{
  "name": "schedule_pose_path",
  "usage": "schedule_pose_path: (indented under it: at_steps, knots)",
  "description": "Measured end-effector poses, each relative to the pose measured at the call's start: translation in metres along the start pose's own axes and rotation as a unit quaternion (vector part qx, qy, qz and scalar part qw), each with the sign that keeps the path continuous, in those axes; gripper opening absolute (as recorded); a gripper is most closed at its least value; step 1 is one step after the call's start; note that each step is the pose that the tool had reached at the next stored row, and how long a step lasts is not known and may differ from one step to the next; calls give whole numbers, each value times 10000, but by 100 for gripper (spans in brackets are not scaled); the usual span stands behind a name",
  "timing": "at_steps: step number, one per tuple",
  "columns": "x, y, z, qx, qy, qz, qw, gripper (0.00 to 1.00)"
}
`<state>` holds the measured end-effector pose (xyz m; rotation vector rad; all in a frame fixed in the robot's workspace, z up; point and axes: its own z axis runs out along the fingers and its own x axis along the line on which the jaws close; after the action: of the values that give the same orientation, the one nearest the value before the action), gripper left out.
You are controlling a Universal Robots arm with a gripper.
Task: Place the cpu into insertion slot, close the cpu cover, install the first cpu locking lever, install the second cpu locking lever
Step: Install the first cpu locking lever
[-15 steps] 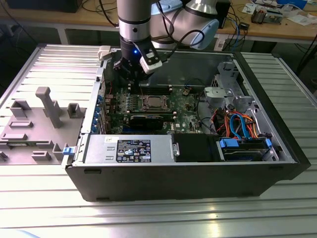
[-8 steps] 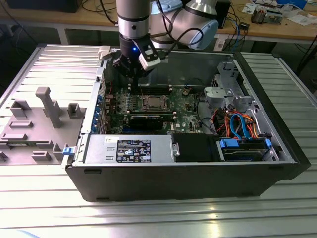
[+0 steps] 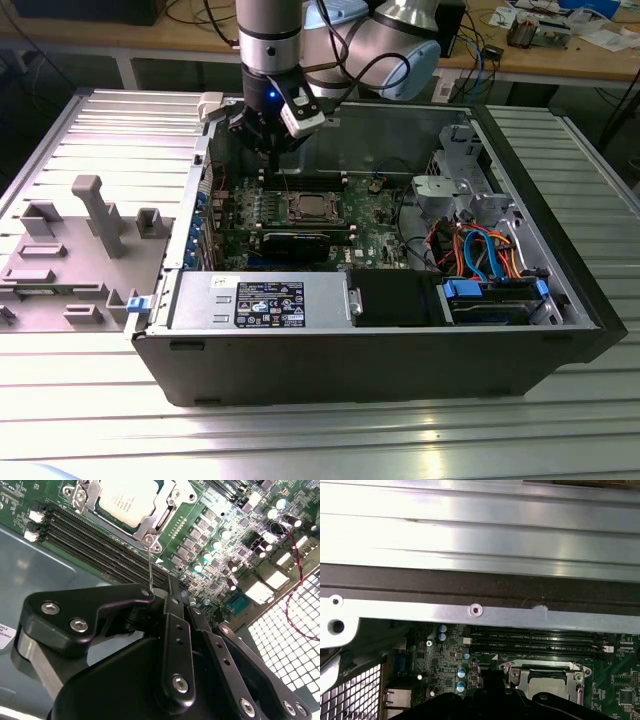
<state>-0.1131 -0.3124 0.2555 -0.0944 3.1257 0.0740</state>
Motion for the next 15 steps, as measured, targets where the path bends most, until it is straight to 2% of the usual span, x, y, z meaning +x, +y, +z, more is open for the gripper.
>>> schedule_pose_path:
  at_steps: [4, 7, 15]
  knots:
    - [-21, 1, 1, -1, -1, -6, 10000, 11]
    - [-79, -3, 1, 0, 0, -6, 10000, 11]
    - [-96, -4, 1, -1, 0, -6, 10000, 11]
